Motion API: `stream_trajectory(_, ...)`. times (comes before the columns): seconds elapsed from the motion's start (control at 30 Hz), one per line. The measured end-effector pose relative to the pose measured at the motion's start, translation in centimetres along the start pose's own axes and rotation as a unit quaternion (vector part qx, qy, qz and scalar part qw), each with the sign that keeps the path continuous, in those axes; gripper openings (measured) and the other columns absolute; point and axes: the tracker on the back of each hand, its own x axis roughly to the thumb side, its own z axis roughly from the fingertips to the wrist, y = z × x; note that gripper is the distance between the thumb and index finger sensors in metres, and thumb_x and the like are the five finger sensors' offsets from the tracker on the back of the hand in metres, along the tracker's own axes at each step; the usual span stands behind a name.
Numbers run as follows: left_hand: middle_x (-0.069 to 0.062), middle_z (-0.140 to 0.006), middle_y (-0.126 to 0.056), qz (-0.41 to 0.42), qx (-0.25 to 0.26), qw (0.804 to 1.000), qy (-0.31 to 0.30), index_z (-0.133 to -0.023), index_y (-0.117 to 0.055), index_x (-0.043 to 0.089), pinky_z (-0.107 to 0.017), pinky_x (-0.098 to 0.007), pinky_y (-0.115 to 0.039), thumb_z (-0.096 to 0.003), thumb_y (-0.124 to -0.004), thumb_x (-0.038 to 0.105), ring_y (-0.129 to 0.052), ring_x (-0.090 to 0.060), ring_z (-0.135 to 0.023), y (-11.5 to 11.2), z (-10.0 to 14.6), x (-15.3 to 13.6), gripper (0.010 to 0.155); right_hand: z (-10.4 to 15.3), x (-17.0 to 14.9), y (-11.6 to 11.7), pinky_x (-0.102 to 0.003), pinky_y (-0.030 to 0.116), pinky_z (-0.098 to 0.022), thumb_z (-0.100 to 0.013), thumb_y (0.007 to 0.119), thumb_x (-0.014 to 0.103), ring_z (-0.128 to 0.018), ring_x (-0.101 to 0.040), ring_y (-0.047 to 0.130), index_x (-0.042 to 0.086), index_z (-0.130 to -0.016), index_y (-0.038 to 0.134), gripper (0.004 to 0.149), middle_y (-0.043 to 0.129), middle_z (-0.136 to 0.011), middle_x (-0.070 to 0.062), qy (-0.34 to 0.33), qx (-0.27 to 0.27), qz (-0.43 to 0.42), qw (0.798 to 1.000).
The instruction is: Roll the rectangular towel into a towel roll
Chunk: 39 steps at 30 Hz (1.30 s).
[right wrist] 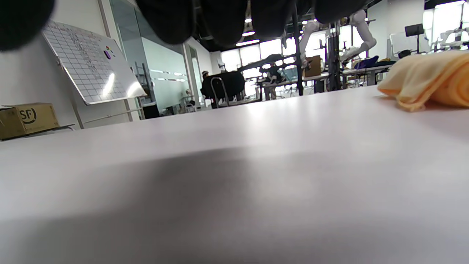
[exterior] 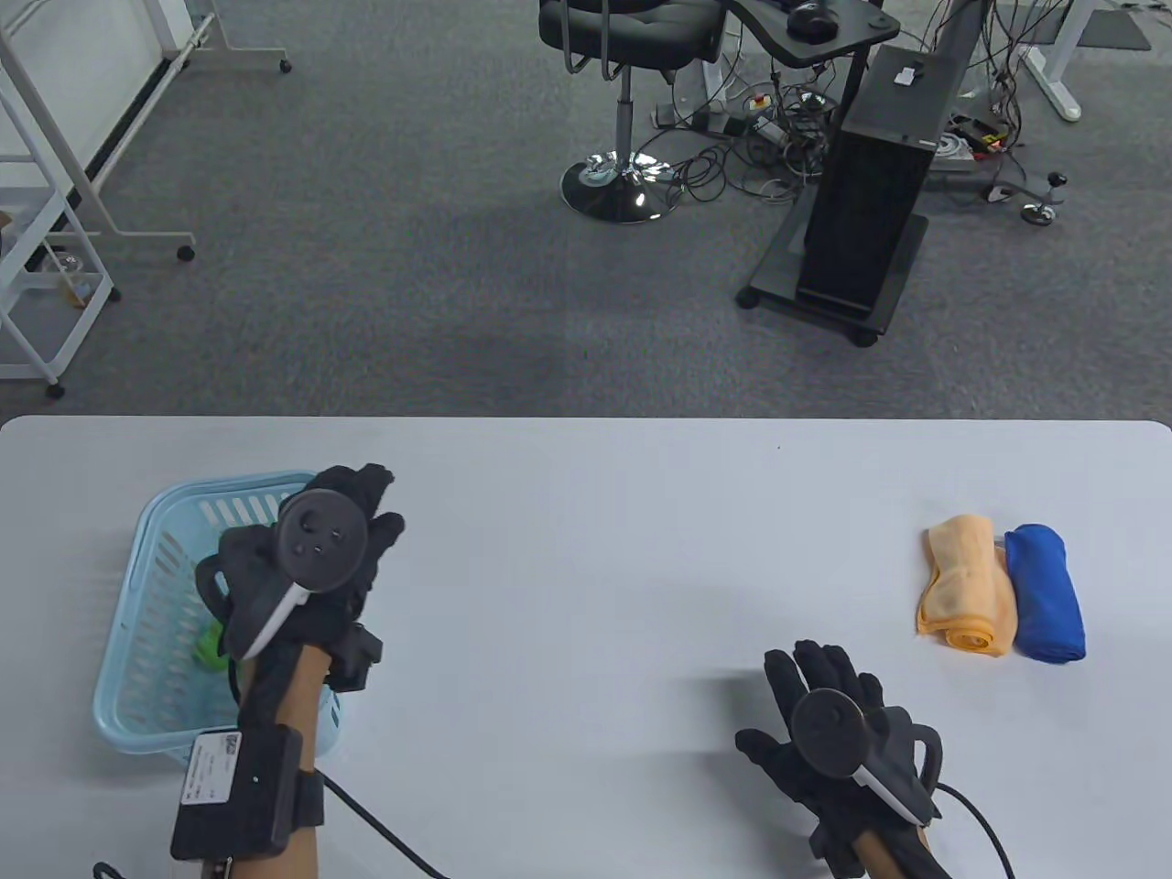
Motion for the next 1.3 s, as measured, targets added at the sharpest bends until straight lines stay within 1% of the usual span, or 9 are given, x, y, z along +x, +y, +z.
stream_trajectory(0.23, -0.009, -0.097, -0.092, -0.054, -0.111, 0.987, 0.1, -0.097, -0.083, 0.027, -0.062, -0.054, -0.077, -0.0338, -0.088, 0.042, -0.095, -0.035, -0.086, -3.4, -3.4, -5.9, 0.065, -0.3, -0.6, 0.8, -0.068, 0.043, -0.069, -0.024, 0.072, 0.065, -0.101, -0.039, 0.045, 0.022, -0.103, 0.051, 0.092, 0.043, -0.107, -0.013, 0.016, 0.03, 0.019, 0.999)
stream_trajectory(0.47, -0.013, -0.1, -0.088, -0.058, -0.199, 0.965, 0.16, -0.1, -0.078, 0.024, -0.063, -0.052, -0.076, -0.0348, -0.087, 0.041, -0.092, -0.036, -0.089, -9.1, -5.5, -9.6, 0.068, -0.5, -0.8, 1.3, -0.068, 0.041, -0.069, -0.025, 0.072, 0.064, -0.101, -0.039, 0.043, 0.022, -0.103, 0.05, 0.091, 0.042, -0.107, -0.013, 0.022, 0.055, 0.019, 0.998)
stream_trajectory(0.7, -0.017, -0.114, -0.059, -0.088, -0.311, 0.915, 0.241, -0.11, -0.051, 0.018, -0.071, -0.056, -0.06, -0.0344, -0.087, 0.044, -0.065, -0.04, -0.105, -13.9, -6.9, -11.8, 0.087, -0.8, -1.0, 2.2, -0.068, 0.04, -0.069, -0.026, 0.071, 0.064, -0.102, -0.039, 0.041, 0.021, -0.104, 0.047, 0.092, 0.041, -0.107, -0.013, 0.036, 0.094, 0.03, 0.994)
stream_trajectory(0.8, -0.014, -0.117, -0.05, -0.063, -0.389, 0.877, 0.274, -0.112, -0.037, 0.021, -0.072, -0.058, -0.057, -0.0363, -0.087, 0.044, -0.059, -0.041, -0.107, -15.8, -7.0, -12.7, 0.093, -1.0, -1.2, 2.4, -0.068, 0.039, -0.069, -0.026, 0.071, 0.064, -0.102, -0.039, 0.04, 0.021, -0.104, 0.047, 0.091, 0.041, -0.107, -0.013, 0.041, 0.102, 0.04, 0.993)
stream_trajectory(0.87, -0.014, -0.111, -0.056, -0.112, -0.382, 0.87, 0.29, -0.112, -0.035, 0.024, -0.074, -0.059, -0.052, -0.037, -0.088, 0.041, -0.062, -0.037, -0.104, -16.6, -7.0, -12.7, 0.093, -1.0, -1.3, 2.5, -0.068, 0.039, -0.069, -0.026, 0.071, 0.064, -0.102, -0.039, 0.039, 0.021, -0.104, 0.046, 0.092, 0.04, -0.107, -0.013, 0.043, 0.106, 0.045, 0.992)
stream_trajectory(0.93, -0.006, -0.086, -0.084, -0.178, -0.362, 0.873, 0.274, -0.108, -0.056, 0.027, -0.07, -0.054, -0.066, -0.0379, -0.088, 0.037, -0.09, -0.025, -0.078, -16.7, -7.1, -12.4, 0.078, -1.1, -1.4, 2.5, -0.068, 0.039, -0.069, -0.027, 0.071, 0.064, -0.102, -0.04, 0.039, 0.021, -0.104, 0.046, 0.092, 0.039, -0.107, -0.014, 0.045, 0.11, 0.045, 0.992)
stream_trajectory(1.0, -0.007, -0.074, -0.091, -0.174, -0.341, 0.886, 0.261, -0.103, -0.068, 0.022, -0.064, -0.054, -0.073, -0.0381, -0.088, 0.035, -0.096, -0.024, -0.064, -16.2, -7.0, -11.8, 0.069, -1.0, -1.4, 2.5, -0.068, 0.038, -0.069, -0.027, 0.071, 0.064, -0.102, -0.04, 0.038, 0.021, -0.104, 0.045, 0.092, 0.039, -0.107, -0.014, 0.047, 0.113, 0.045, 0.992)
stream_trajectory(1.23, -0.008, -0.067, -0.093, -0.171, -0.288, 0.905, 0.263, -0.09, -0.085, 0.023, -0.06, -0.055, -0.074, -0.039, -0.088, 0.031, -0.097, -0.026, -0.058, -10.2, -6.2, -9.4, 0.051, -1.0, -1.6, 2.3, -0.068, 0.038, -0.069, -0.027, 0.07, 0.064, -0.102, -0.04, 0.037, 0.021, -0.104, 0.044, 0.092, 0.037, -0.108, -0.014, 0.051, 0.118, 0.042, 0.991)
stream_trajectory(1.3, -0.008, -0.066, -0.094, -0.161, -0.234, 0.923, 0.26, -0.088, -0.088, 0.023, -0.06, -0.055, -0.074, -0.039, -0.088, 0.031, -0.098, -0.026, -0.058, -7.3, -5.7, -8.2, 0.049, -0.9, -1.5, 2.1, -0.068, 0.038, -0.069, -0.027, 0.07, 0.064, -0.102, -0.04, 0.037, 0.021, -0.104, 0.044, 0.092, 0.037, -0.108, -0.014, 0.048, 0.117, 0.038, 0.991)
